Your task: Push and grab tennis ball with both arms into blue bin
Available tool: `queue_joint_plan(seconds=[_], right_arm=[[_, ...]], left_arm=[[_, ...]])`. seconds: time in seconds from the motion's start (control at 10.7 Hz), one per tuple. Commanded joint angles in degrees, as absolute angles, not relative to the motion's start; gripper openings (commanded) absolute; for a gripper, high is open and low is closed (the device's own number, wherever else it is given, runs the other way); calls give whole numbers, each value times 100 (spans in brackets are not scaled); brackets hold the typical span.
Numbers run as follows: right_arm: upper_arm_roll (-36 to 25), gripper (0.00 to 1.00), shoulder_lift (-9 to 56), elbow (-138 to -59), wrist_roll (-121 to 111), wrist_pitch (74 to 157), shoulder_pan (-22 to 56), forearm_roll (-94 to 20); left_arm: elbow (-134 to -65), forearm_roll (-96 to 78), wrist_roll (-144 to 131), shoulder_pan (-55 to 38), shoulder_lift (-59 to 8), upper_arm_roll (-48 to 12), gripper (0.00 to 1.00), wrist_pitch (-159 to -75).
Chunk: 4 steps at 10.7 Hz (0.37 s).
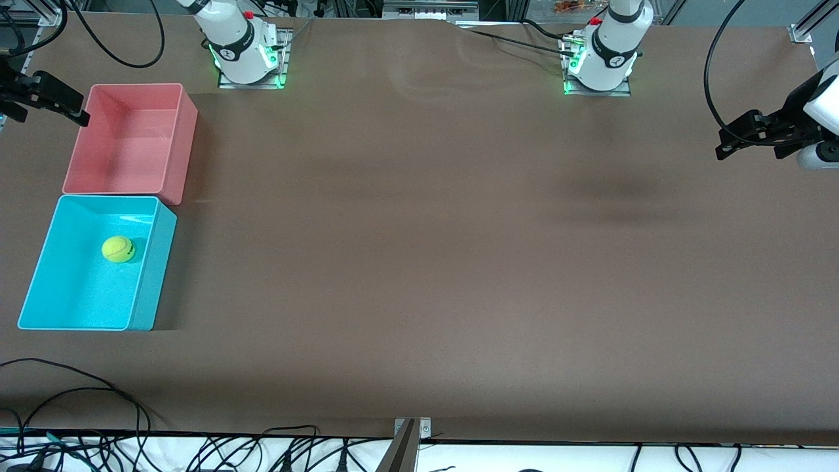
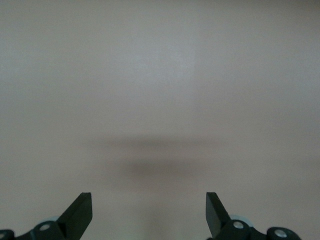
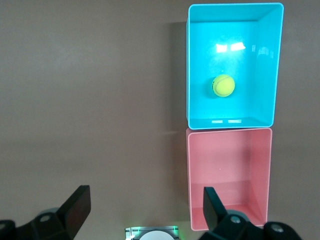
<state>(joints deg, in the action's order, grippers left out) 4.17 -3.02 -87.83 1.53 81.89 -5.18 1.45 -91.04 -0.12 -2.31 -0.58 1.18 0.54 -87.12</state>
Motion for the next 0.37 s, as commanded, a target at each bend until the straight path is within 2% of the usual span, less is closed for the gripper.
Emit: queue_joint_plan(seconds=[0.0,0.28], right_arm=[[387,100,-396,-9035,97,8341,-475,246],[378,100,-387,-9061,-316,8367,-483,255]], left_arm=[[-8930,-26,-299,-79,35,53,100,-8640],[-8930,-26,-299,-79,35,53,100,-8640]])
